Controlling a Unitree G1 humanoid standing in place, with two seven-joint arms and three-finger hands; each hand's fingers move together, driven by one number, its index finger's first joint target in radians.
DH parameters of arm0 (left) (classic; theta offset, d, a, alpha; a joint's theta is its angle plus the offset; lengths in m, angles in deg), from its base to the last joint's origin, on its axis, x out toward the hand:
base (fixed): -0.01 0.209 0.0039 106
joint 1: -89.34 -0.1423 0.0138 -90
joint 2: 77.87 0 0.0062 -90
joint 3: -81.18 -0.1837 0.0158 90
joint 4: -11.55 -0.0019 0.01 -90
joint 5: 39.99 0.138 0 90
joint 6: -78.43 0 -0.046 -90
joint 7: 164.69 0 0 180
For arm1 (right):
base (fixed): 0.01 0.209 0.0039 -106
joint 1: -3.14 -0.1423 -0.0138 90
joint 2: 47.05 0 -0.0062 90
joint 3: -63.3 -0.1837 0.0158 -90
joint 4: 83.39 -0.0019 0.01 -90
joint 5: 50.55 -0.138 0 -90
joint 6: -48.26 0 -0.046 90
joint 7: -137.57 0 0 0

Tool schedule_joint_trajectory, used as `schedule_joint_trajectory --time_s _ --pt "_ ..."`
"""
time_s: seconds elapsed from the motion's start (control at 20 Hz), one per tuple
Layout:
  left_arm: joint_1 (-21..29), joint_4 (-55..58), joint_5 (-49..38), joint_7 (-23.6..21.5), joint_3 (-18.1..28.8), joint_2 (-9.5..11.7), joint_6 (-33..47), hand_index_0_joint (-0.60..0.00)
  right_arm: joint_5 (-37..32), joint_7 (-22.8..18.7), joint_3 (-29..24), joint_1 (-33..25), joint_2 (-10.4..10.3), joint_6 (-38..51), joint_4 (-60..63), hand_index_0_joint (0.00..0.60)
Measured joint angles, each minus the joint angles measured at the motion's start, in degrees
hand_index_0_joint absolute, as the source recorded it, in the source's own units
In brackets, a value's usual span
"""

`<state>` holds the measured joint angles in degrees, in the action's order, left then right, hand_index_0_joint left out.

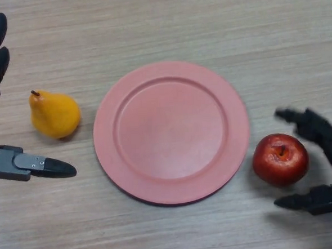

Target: Pick up the red apple and place it on the plate

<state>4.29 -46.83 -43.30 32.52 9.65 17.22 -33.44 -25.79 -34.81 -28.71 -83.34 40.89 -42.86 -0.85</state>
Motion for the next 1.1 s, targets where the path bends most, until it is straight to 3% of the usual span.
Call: schedule_joint_trajectory --time_s 0.2,0.45,0.6,0.7,0.8,0.85,0.9,0.95,1.0,1.05,1.1 --pt "-0.3 3.0 -0.1 0.0 -0.2 -0.9 0.0 0.000 0.2 -0.6 0.2 -2.4 0.4 0.7 0.6 0.600" --pt "-1.6 4.2 -2.0 0.0 0.7 -1.2 0.0 0.000 -3.1 1.7 1.7 -12.1 0.3 -12.1 -7.7 0.600" --pt "-2.1 5.6 -3.2 0.6 2.0 -1.1 -0.1 0.000 -3.2 1.8 9.8 -19.6 -2.7 -17.4 -4.4 0.600" --pt "-2.2 6.8 -5.1 0.9 3.5 -1.1 -0.4 0.000 -8.2 -2.1 15.8 -23.1 -3.2 -18.9 3.1 0.600" --pt "-2.1 6.9 -5.2 1.0 4.9 -1.0 -0.9 0.000 -16.9 -11.4 21.2 -25.7 -3.4 -23.2 9.5 0.600" --pt "-2.1 7.0 -5.2 1.0 5.0 -0.8 -1.3 0.000 -20.3 -14.2 21.8 -26.0 -3.4 -24.5 11.0 0.600" --pt "-2.1 7.2 -5.2 1.0 5.0 -0.7 -2.6 0.000 -22.8 -15.7 22.0 -26.3 -3.4 -25.6 11.5 0.550" --pt "-2.1 7.3 -5.3 1.0 5.0 -0.7 -3.0 0.000 -22.8 -15.6 22.1 -26.6 -3.4 -26.3 11.5 0.450" --pt "-2.1 7.3 -5.4 1.0 5.0 -0.7 -3.1 0.000 -22.8 -15.0 22.0 -26.7 -3.3 -26.6 11.3 0.301" --pt "-2.1 7.5 -6.0 1.0 5.0 -0.7 -3.2 0.000 -22.7 -13.6 22.0 -26.6 -3.3 -26.8 11.0 0.200" --pt "-2.1 8.2 -8.1 1.0 5.0 -0.7 -3.9 0.000 -22.7 -10.7 22.0 -26.6 -3.2 -28.0 9.6 0.057"
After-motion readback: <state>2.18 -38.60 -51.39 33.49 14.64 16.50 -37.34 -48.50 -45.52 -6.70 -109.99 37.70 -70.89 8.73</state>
